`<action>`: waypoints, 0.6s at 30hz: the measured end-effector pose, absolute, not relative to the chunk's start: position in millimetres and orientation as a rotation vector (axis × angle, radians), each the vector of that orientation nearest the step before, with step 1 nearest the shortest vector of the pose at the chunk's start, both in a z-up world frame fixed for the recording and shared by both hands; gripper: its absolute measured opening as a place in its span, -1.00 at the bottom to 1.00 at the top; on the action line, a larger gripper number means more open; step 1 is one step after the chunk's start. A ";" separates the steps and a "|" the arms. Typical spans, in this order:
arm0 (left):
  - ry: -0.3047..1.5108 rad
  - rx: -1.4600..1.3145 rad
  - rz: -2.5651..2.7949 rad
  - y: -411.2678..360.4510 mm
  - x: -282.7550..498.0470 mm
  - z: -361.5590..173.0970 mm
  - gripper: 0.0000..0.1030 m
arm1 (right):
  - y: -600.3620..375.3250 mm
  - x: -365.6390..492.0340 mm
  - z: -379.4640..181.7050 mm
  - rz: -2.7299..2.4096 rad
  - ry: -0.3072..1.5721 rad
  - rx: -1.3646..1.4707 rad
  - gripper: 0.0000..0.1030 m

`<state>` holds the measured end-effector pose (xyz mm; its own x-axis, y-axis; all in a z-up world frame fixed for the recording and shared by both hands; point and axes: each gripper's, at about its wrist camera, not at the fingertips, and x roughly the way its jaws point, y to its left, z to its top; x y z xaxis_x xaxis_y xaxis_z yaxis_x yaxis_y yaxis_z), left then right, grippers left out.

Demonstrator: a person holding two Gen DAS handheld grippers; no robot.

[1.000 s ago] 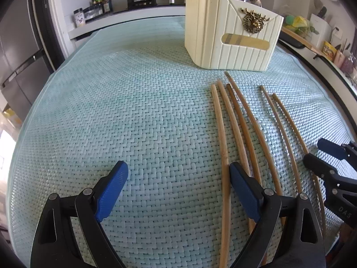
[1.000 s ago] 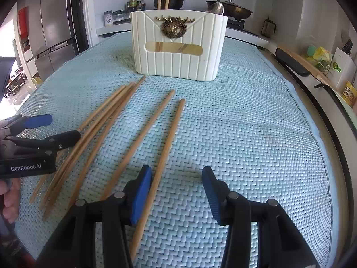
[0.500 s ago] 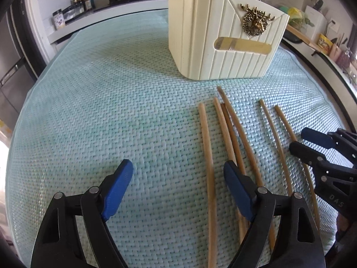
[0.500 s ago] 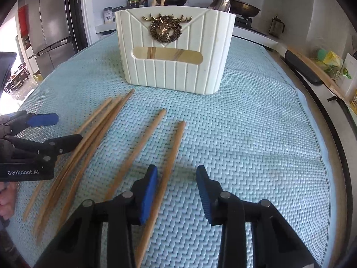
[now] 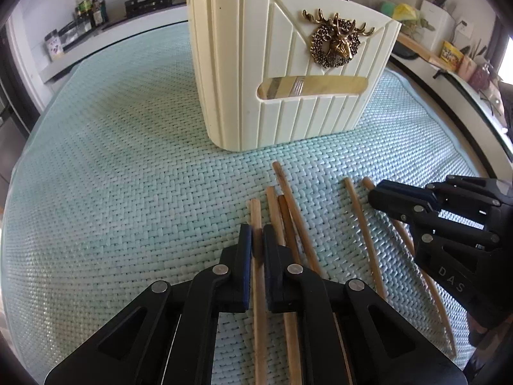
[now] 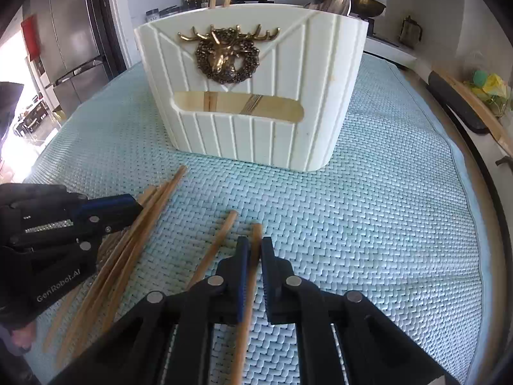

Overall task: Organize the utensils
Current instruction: 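Lift the chopstick with the left tool while the right tool carries its chopstick above the holder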

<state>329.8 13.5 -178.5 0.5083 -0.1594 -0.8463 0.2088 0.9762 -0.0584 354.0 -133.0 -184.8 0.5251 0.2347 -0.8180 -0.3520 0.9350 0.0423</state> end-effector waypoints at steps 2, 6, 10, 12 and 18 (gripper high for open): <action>1.004 0.036 -0.228 18.2 329.0 -174.9 -0.91 | -140.1 354.5 -179.9 0.361 0.944 -0.090 -0.87; 0.943 -0.006 -0.230 27.8 317.2 -152.7 -0.91 | -159.0 349.6 -154.5 0.399 0.879 0.003 -0.87; 0.863 -0.061 -0.243 46.9 305.8 -114.3 -0.91 | -174.4 335.8 -120.1 0.435 0.803 0.057 -0.86; 0.823 -0.082 -0.253 55.4 295.8 -94.7 -0.91 | -181.4 325.1 -102.8 0.453 0.762 0.074 -0.86; 0.685 -0.115 -0.284 72.0 257.6 -40.0 -0.91 | -198.8 286.0 -53.4 0.496 0.642 0.101 -0.86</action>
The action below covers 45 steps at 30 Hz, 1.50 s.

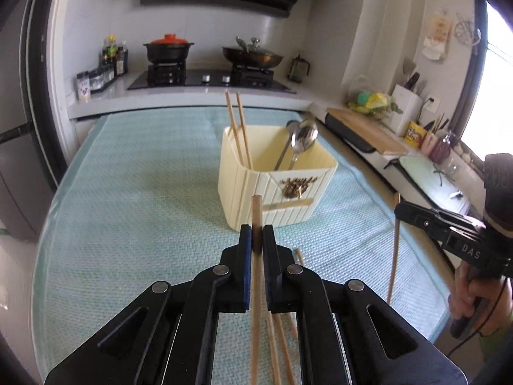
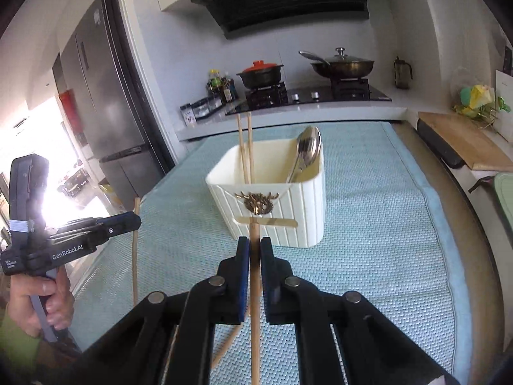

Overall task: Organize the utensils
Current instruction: 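Lift the chopstick with the left tool while the right tool carries its chopstick above the holder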

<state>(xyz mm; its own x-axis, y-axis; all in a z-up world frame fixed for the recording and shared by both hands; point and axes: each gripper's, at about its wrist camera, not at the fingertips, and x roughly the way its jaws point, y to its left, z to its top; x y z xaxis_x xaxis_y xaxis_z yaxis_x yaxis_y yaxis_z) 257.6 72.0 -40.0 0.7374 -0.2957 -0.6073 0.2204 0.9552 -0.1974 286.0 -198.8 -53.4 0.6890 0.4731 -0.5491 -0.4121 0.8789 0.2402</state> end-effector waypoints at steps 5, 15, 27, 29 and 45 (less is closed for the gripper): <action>0.601 -0.134 -0.304 79.7 229.6 -14.8 -0.91 | -198.1 245.2 -27.3 0.514 0.554 0.089 -0.86; 0.543 -0.136 -0.295 80.5 211.1 -6.0 -0.91 | -194.8 216.7 -4.4 0.511 0.451 0.035 -0.86; 0.517 -0.158 -0.290 85.0 200.7 -0.6 -0.91 | -200.7 203.4 5.1 0.512 0.409 0.030 -0.86; 0.509 -0.159 -0.291 85.3 199.1 2.2 -0.91 | -202.0 201.4 7.6 0.514 0.401 0.032 -0.86; 0.444 -0.193 -0.310 90.4 203.9 32.2 -0.91 | -208.9 201.5 32.1 0.500 0.344 0.034 -0.86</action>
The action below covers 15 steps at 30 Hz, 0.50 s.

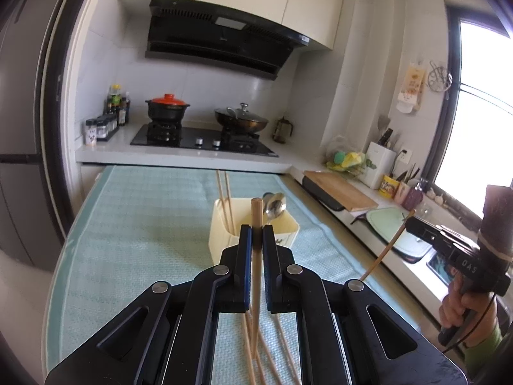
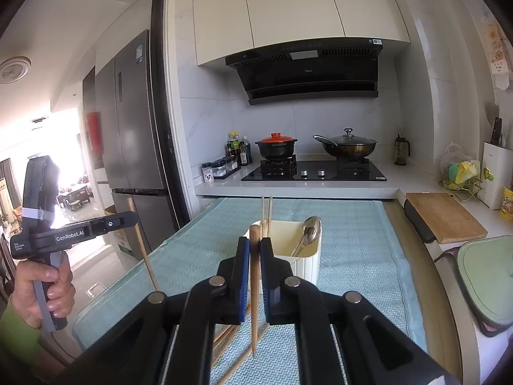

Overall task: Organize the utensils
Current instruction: 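Lift the chopstick with the left tool while the right tool carries its chopstick above the holder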

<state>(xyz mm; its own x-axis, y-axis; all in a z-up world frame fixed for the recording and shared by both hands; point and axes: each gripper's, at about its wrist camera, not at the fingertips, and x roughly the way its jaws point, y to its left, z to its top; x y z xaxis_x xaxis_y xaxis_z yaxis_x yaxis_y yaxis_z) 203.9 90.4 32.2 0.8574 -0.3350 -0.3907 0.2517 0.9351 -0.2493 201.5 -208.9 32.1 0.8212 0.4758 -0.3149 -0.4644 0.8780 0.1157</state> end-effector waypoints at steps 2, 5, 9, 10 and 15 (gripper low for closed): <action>0.433 -0.200 -0.314 91.5 207.8 37.9 -0.91 | -208.6 202.7 36.7 0.499 0.333 0.029 -0.86; 0.416 -0.204 -0.319 93.1 214.9 47.5 -0.91 | -206.0 205.3 45.3 0.497 0.314 0.014 -0.86; 0.396 -0.206 -0.329 92.6 228.7 61.6 -0.91 | -201.3 214.2 60.8 0.493 0.284 -0.009 -0.86; 0.390 -0.207 -0.330 92.2 232.6 65.7 -0.91 | -200.2 217.2 64.9 0.493 0.278 -0.013 -0.86; 0.358 -0.217 -0.336 91.6 253.7 86.6 -0.91 | -194.7 234.3 87.4 0.497 0.250 -0.032 -0.86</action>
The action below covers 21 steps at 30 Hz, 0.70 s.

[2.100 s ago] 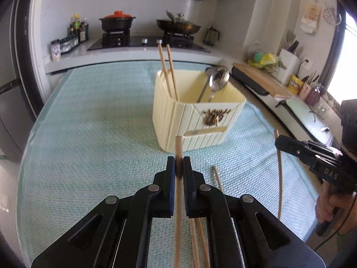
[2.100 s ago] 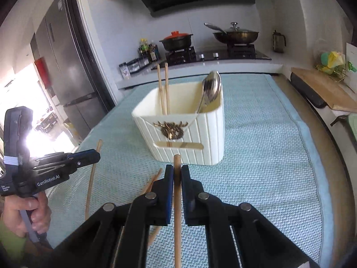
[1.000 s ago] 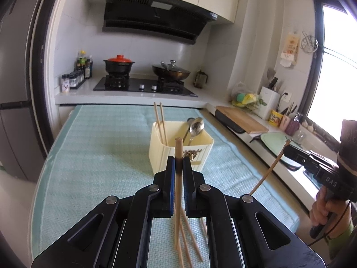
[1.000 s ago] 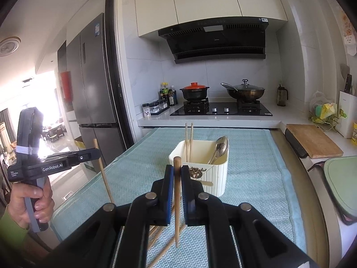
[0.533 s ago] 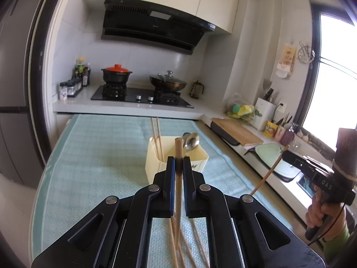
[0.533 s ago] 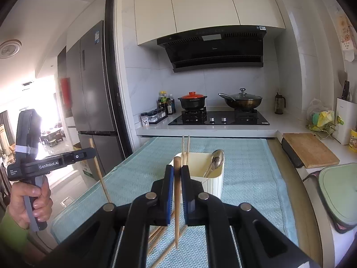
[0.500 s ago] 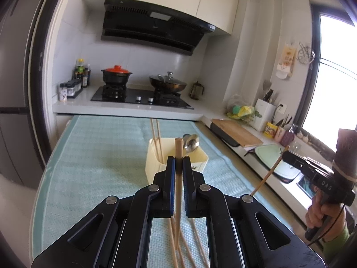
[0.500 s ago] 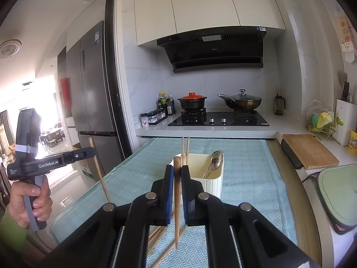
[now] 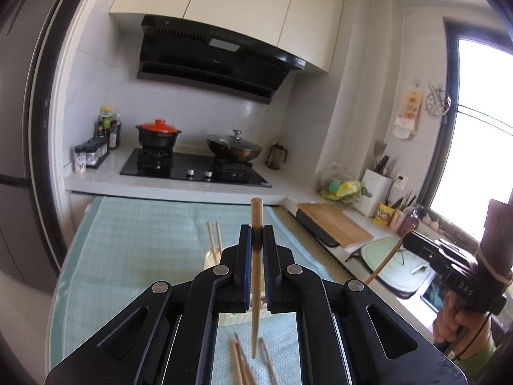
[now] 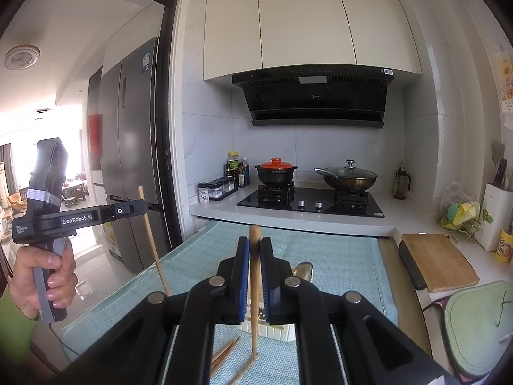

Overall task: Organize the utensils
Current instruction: 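Lift the chopstick with the left tool while the right tool carries its chopstick above the holder, then open both tools to drop the chopsticks into the cream holder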

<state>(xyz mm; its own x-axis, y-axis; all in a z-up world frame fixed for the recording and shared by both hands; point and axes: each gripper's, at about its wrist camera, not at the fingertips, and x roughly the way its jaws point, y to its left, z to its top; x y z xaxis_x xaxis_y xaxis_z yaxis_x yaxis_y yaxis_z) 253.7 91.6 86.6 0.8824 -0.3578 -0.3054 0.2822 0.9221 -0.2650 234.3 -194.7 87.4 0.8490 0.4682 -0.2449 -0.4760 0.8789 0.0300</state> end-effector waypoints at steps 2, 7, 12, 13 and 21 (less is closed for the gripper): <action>0.342 -0.214 -0.333 89.9 262.3 95.5 -0.91 | -193.0 241.5 96.2 0.503 0.239 -0.032 -0.86; 0.315 -0.200 -0.321 81.9 290.0 112.8 -0.91 | -184.1 264.8 117.8 0.499 0.202 -0.050 -0.86; 0.307 -0.182 -0.287 73.9 325.9 116.9 -0.91 | -172.3 303.1 129.6 0.485 0.206 -0.037 -0.86; 0.310 -0.182 -0.280 73.0 333.5 115.9 -0.91 | -169.7 310.7 129.3 0.479 0.207 -0.035 -0.86; 0.417 -0.205 -0.224 70.2 393.4 71.6 -0.91 | -145.2 382.1 98.1 0.515 0.300 0.012 -0.86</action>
<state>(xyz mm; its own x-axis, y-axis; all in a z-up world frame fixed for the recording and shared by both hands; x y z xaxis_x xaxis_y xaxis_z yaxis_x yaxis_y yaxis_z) 393.4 70.2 71.6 0.8906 -0.2558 -0.3760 0.1722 0.9549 -0.2417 382.1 -145.2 98.1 0.8278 0.4865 -0.2794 -0.4830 0.8714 0.0859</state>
